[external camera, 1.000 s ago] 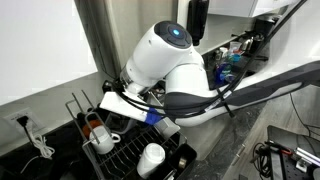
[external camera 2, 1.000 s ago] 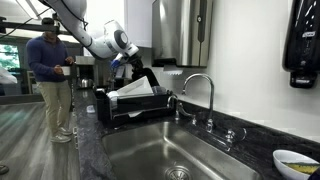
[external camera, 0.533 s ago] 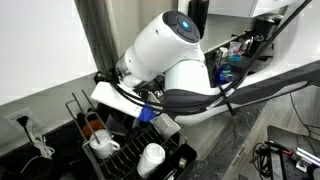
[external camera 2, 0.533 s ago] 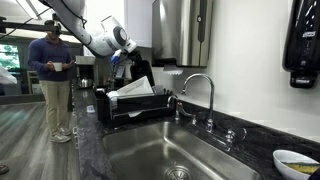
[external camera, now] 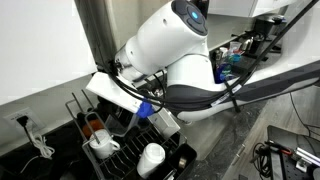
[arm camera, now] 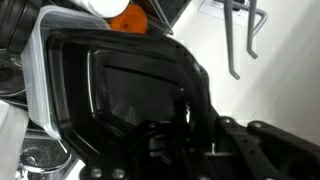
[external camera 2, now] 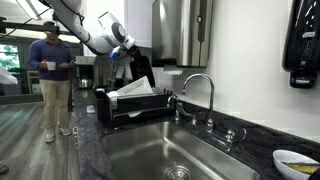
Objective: Move the black bowl from the dish drainer to the sink
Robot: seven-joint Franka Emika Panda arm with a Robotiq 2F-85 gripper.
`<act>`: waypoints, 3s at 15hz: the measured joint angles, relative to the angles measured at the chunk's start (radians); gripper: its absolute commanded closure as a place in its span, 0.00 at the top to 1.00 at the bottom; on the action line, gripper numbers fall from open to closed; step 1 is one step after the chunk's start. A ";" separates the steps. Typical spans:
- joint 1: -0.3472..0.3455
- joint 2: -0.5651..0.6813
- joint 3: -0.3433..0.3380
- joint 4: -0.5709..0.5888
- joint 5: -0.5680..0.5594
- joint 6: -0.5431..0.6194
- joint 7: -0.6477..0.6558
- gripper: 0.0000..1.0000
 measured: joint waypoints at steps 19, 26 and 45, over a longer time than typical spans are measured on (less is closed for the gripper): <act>-0.005 -0.214 0.063 -0.312 0.013 0.141 -0.114 0.06; -0.163 -0.289 0.299 -0.433 0.234 0.214 -0.429 0.06; -0.603 -0.360 0.745 -0.441 0.736 0.138 -1.012 0.06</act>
